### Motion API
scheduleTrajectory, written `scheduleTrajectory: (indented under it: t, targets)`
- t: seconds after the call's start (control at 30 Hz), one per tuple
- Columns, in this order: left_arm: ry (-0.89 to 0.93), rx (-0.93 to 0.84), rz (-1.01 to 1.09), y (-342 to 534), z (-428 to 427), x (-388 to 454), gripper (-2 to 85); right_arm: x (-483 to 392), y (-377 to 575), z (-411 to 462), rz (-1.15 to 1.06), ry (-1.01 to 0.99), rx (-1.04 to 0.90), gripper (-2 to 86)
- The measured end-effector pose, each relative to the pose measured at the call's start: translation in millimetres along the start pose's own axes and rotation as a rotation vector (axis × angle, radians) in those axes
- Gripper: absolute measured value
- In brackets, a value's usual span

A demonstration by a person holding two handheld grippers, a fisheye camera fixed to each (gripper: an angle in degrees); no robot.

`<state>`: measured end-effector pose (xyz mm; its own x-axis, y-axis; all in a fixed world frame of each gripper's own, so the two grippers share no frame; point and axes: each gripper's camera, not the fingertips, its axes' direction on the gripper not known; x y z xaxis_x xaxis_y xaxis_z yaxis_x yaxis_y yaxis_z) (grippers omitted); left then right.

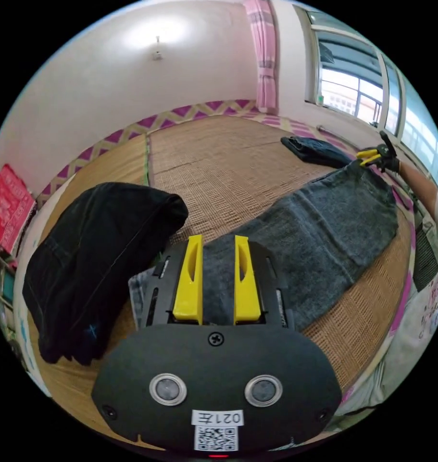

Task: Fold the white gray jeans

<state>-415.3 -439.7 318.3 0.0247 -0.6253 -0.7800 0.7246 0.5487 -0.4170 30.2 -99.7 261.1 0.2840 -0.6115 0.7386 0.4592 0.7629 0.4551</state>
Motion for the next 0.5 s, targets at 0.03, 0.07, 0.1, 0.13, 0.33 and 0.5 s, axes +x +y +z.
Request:
scheduleTrajectory:
  t: [0.03,0.07,0.1,0.13,0.33,0.5]
  targets:
    - [0.002,-0.013,0.009,-2.5,2.1,-2.3,9.8,-1.2,1.0,-1.0,-0.017,-0.014,0.005,11.3]
    - [0.021,-0.033,0.026,-6.5,5.3,-6.6,9.8,-2.1,1.8,-2.0,-0.023,-0.015,0.008,11.0]
    - [0.040,-0.053,0.043,-9.1,8.5,-10.0,9.7,-4.0,3.9,-4.0,-0.031,-0.014,0.012,9.7]
    - [0.046,-0.068,0.053,-10.0,10.5,-11.2,9.3,-5.5,6.6,-6.2,-0.033,-0.019,0.014,7.8]
    - [0.118,-0.123,0.089,-7.1,8.9,-19.6,0.8,-12.3,24.3,-22.8,-0.007,-0.014,0.073,0.4]
    - [0.085,0.011,0.069,3.6,-45.1,-24.2,-0.9,-30.5,32.0,-53.6,-0.035,0.020,0.115,0.1]
